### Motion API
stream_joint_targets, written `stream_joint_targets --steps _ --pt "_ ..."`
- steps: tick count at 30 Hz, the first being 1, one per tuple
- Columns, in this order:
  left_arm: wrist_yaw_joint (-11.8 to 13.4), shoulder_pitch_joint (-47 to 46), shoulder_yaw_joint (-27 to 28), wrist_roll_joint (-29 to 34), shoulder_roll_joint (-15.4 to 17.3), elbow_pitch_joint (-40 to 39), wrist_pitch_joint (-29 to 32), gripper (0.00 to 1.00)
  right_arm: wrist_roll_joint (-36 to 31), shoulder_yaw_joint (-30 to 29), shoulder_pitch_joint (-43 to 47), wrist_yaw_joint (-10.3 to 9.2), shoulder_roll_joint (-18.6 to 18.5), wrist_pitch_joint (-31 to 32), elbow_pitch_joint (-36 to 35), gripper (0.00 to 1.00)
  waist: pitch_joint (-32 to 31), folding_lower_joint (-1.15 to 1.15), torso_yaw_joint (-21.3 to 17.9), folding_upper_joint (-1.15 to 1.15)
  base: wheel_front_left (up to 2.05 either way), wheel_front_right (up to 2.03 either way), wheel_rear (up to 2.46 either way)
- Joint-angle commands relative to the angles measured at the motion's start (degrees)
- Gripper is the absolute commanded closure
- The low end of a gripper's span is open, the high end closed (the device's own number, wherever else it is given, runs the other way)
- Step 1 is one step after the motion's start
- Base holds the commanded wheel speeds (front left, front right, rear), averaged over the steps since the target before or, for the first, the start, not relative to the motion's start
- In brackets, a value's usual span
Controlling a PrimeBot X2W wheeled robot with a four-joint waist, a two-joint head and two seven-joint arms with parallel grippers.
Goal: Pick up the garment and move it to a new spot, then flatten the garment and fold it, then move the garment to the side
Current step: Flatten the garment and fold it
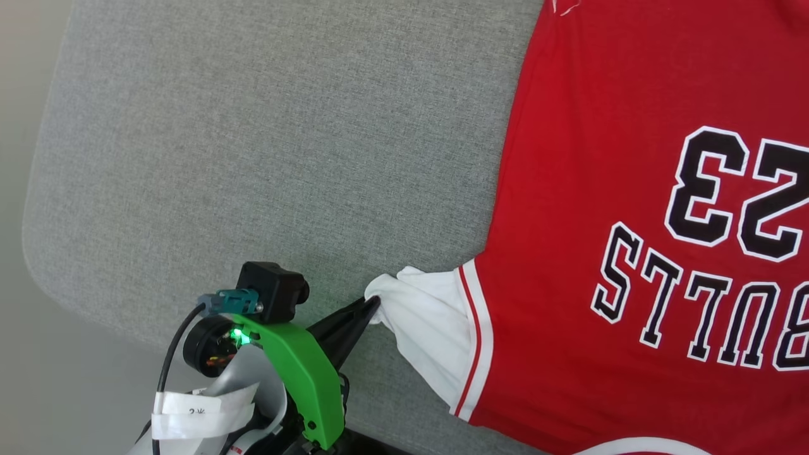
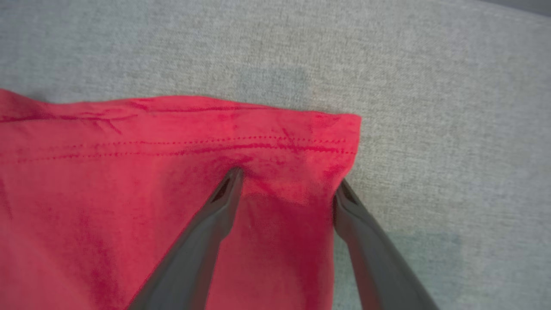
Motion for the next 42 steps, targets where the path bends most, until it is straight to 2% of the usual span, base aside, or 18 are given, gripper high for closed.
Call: stream_joint_targets --steps 1,3,12,20,27,34,42 --pt "-0.1 -1.1 0.0 0.3 -0.3 0.6 -0.4 1.0 0.4 0.7 1.8 -0.04 1.1 0.6 2.4 0.04 0.4 0.0 0.4 0.0 0.0 0.0 0.0" --pt "-0.1 -1.3 0.0 0.3 -0.3 0.7 -0.4 1.0 0.8 1.5 2.4 -0.04 1.1 1.1 2.9 1.0 0.3 0.0 0.5 0.0 0.0 0.0 0.0" --pt "0.5 -1.2 0.0 0.3 -0.1 0.8 -0.4 1.0 3.0 2.8 5.1 -0.04 -0.2 -0.1 2.8 1.0 -1.7 0.0 -0.7 0.0 0.0 0.0 0.0" --pt "1.3 -0.2 0.7 -0.4 0.2 1.7 -0.5 1.0 4.5 1.9 10.2 -0.04 0.3 -3.2 3.5 1.0 -7.4 0.0 -3.5 0.0 0.0 0.0 0.0" --pt "2.5 2.5 1.6 -1.4 1.2 2.7 -0.5 1.0 7.2 2.5 18.6 -0.04 0.7 -5.6 3.8 1.0 -14.8 0.0 -7.3 0.0 0.0 0.0 0.0" --pt "4.1 6.0 2.0 -2.5 0.9 4.5 -1.4 1.0 10.3 2.3 27.8 -0.04 2.4 -8.8 3.2 1.0 -22.4 0.0 -11.5 0.0 0.0 0.0 0.0" --pt "5.5 10.0 2.9 -3.7 0.8 6.8 -3.0 1.0 14.3 1.6 38.6 -0.04 4.2 -11.6 -2.2 1.0 -28.4 0.0 -15.7 0.0 0.0 0.0 0.0"
